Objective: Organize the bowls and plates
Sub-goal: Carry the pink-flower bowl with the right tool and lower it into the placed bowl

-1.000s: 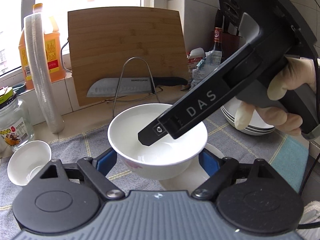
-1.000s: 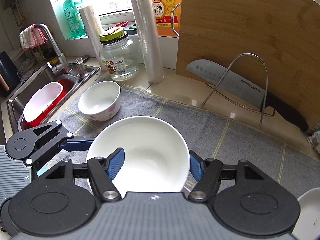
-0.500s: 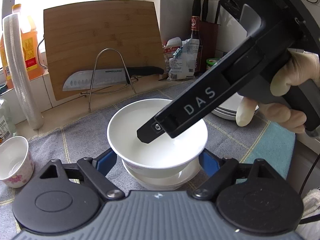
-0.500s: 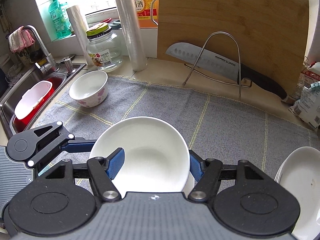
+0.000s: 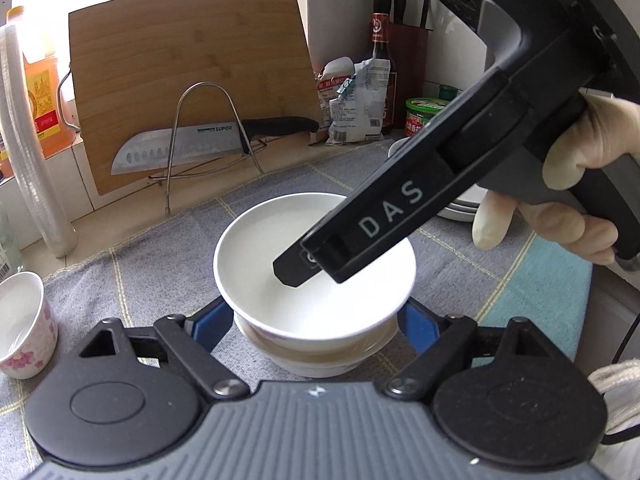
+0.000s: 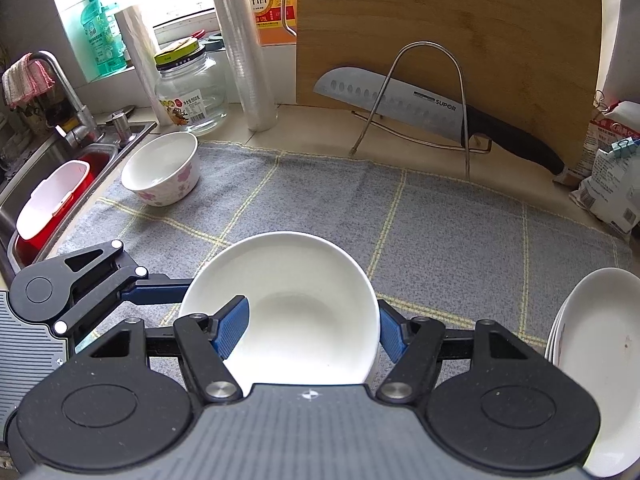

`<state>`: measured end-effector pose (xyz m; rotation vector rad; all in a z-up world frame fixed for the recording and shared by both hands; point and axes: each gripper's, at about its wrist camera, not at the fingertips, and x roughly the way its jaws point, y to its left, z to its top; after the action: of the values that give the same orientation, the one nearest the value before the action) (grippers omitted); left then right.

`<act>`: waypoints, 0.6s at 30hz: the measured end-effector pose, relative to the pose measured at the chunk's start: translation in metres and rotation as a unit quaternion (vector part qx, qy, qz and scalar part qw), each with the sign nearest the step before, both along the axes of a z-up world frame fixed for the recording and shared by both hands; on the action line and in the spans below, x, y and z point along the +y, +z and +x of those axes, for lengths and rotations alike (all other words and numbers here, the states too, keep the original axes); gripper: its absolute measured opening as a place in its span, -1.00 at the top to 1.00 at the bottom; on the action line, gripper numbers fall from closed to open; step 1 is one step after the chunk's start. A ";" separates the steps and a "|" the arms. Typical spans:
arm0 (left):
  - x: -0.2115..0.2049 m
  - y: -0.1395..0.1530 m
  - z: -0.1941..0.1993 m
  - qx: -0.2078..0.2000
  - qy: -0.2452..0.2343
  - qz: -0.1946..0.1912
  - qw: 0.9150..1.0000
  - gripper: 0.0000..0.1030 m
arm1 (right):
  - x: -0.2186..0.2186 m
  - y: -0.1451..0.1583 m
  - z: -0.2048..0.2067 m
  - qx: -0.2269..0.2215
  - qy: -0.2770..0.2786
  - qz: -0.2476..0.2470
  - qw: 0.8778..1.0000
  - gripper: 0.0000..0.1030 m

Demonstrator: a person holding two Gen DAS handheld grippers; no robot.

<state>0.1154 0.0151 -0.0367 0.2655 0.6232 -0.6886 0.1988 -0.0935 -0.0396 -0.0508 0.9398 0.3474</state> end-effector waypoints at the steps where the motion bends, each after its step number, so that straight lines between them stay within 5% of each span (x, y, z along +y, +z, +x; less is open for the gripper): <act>1: -0.001 0.000 0.000 0.000 0.000 0.002 1.000 -0.71 | 0.000 -0.001 0.000 0.001 0.001 -0.002 1.000 -0.42; 18: -0.006 -0.005 0.002 0.001 -0.003 0.015 1.000 -0.76 | 0.000 -0.006 0.003 0.011 -0.003 -0.003 1.000 -0.43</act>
<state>0.1175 0.0090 -0.0418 0.2944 0.6361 -0.6848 0.2022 -0.0935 -0.0458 -0.0496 0.9618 0.3404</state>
